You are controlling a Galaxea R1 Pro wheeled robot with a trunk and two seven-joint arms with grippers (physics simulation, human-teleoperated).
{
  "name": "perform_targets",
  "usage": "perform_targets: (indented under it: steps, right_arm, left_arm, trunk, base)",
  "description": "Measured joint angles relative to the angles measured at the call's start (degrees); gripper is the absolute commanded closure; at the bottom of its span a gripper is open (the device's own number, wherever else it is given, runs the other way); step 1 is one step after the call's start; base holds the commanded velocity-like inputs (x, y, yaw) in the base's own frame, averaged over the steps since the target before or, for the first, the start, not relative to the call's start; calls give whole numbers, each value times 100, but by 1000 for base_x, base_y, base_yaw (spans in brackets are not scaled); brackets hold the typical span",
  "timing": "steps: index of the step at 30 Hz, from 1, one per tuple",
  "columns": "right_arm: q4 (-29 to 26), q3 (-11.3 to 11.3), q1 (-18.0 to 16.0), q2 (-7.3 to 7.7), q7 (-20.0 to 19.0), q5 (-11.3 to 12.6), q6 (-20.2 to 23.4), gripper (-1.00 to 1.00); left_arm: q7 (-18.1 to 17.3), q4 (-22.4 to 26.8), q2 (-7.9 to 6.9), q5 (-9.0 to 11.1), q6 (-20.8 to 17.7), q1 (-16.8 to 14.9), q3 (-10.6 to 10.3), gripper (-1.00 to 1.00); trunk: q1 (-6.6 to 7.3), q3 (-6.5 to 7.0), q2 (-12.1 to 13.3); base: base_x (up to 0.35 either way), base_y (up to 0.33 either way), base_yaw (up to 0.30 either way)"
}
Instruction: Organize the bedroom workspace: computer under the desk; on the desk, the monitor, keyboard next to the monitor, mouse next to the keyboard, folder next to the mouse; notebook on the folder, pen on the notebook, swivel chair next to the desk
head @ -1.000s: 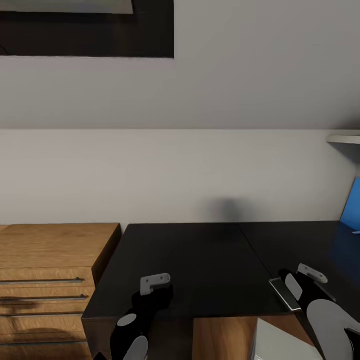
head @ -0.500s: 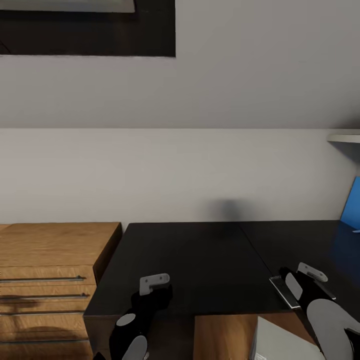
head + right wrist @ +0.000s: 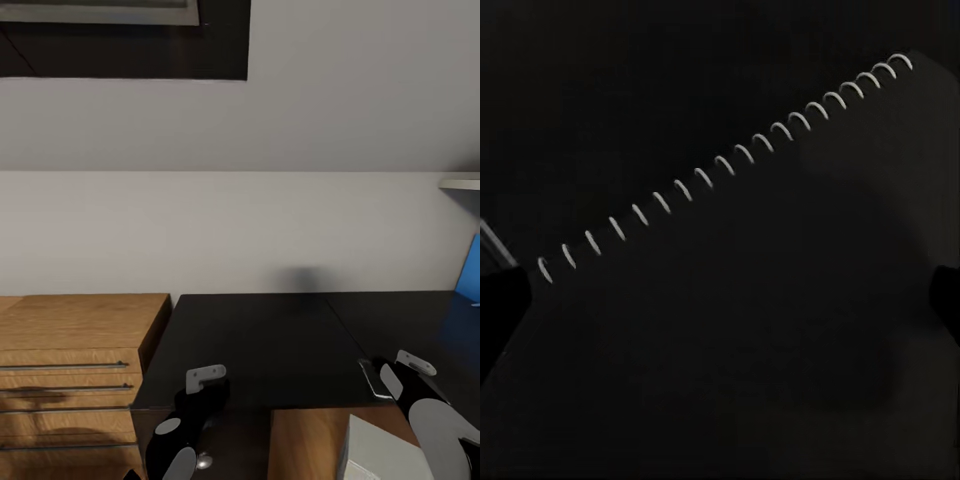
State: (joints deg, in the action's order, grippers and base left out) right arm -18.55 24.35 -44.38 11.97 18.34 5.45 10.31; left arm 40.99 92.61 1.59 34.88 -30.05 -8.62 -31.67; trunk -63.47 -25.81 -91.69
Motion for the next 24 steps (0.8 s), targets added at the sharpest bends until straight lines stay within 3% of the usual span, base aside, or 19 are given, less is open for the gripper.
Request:
perform_targets:
  steps: [15, 24]
  right_arm:
    - [-16, -8, 0, -13, -13, 55, -8, -100]
    - [-10, -2, 1, -11, -26, 40, -20, -100]
  left_arm:
    - [-1, -5, -1, 1, -1, -2, -9, -100]
    - [1, -5, -1, 0, -6, 0, -9, -100]
  trunk:
    - [-1, 1, 0]
    - [1, 0, 0]
  base:
    - [-163, 54, 0]
    - [-35, 0, 0]
